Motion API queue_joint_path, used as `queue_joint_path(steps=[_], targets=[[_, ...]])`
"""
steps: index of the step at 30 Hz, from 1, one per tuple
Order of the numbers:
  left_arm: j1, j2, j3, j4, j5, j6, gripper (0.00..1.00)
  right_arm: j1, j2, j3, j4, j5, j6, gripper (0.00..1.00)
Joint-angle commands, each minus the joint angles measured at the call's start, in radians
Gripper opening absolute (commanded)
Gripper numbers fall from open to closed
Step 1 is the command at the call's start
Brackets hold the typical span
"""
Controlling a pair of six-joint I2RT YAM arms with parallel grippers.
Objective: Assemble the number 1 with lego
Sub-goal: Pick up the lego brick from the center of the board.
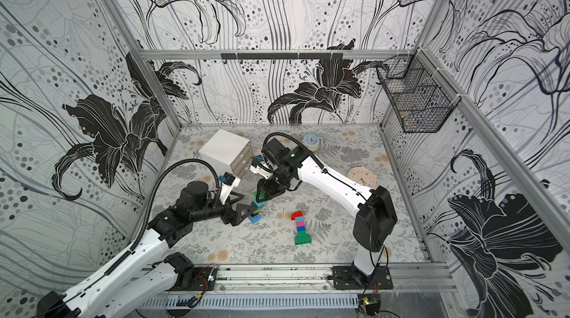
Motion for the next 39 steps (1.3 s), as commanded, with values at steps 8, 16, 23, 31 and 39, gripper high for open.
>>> queue_joint_path(steps=[8,16,23,31,39], targets=[[-0.041,0.055,0.073,-0.010,-0.042,0.171,0.78,-0.005,0.009,0.031,-0.015,-0.097,0.021,0.23],[-0.073,0.109,0.118,-0.040,-0.108,0.228,0.62,-0.004,0.014,0.026,-0.005,-0.113,0.037,0.23],[-0.107,0.134,0.156,-0.086,-0.190,0.254,0.46,-0.005,0.029,0.017,0.014,-0.117,0.073,0.23],[-0.128,0.155,0.176,-0.132,-0.247,0.252,0.32,-0.019,0.049,-0.011,0.092,-0.154,0.157,0.28],[-0.132,0.178,0.177,-0.153,-0.294,0.166,0.29,-0.118,-0.044,-0.089,0.202,-0.091,0.271,0.80]])
